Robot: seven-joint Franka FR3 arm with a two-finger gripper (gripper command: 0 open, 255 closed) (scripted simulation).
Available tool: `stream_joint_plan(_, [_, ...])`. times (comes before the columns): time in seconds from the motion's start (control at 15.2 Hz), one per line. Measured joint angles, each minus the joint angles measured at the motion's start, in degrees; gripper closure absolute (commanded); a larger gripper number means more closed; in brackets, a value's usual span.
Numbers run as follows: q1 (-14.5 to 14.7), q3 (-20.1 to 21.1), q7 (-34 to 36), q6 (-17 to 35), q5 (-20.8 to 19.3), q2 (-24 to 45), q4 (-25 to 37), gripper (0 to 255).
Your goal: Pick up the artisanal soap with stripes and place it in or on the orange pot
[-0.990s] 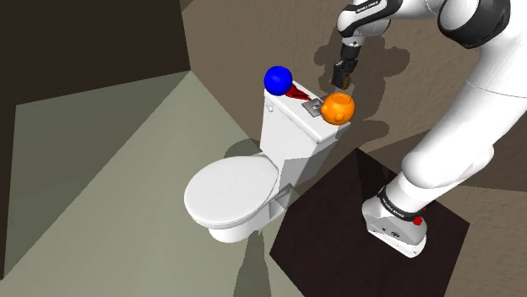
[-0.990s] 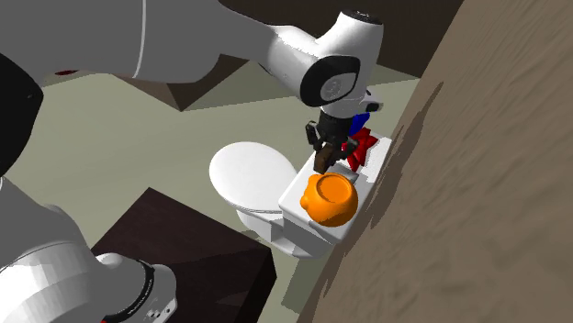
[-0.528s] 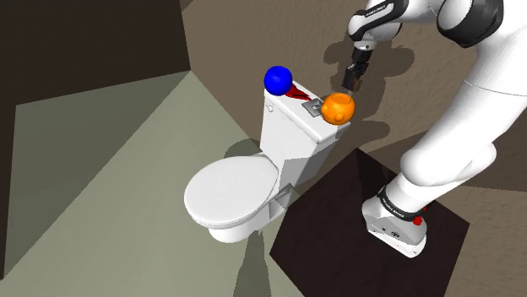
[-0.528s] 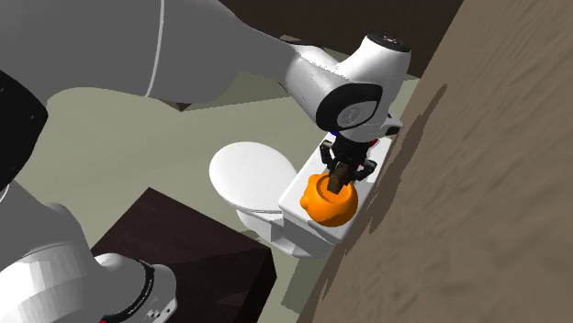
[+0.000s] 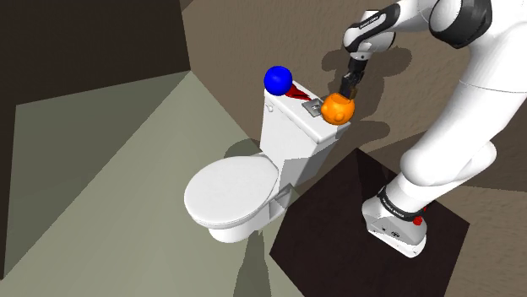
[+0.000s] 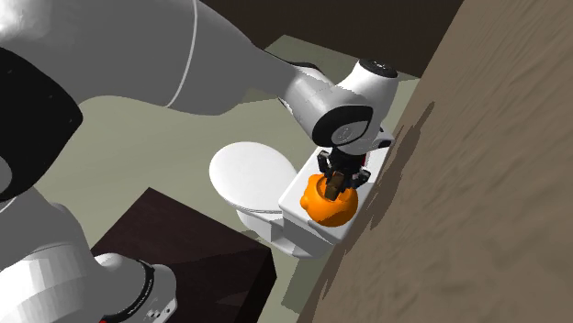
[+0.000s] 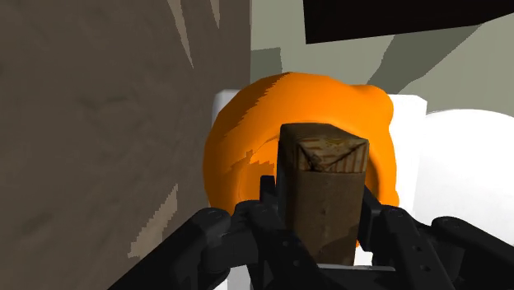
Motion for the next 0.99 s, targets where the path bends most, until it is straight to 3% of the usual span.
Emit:
stream_joint_plan(0.59, [-0.2,0.1,-0.3,2.1,0.4,1.4,-0.8,255])
stream_joint_plan(0.66, [-0.2,0.1,-0.3,2.1,0.4,1.4,-0.8,0])
stream_joint_plan(0.99, [-0.2,0.1,-0.3,2.2,0.4,1.4,-0.8,0])
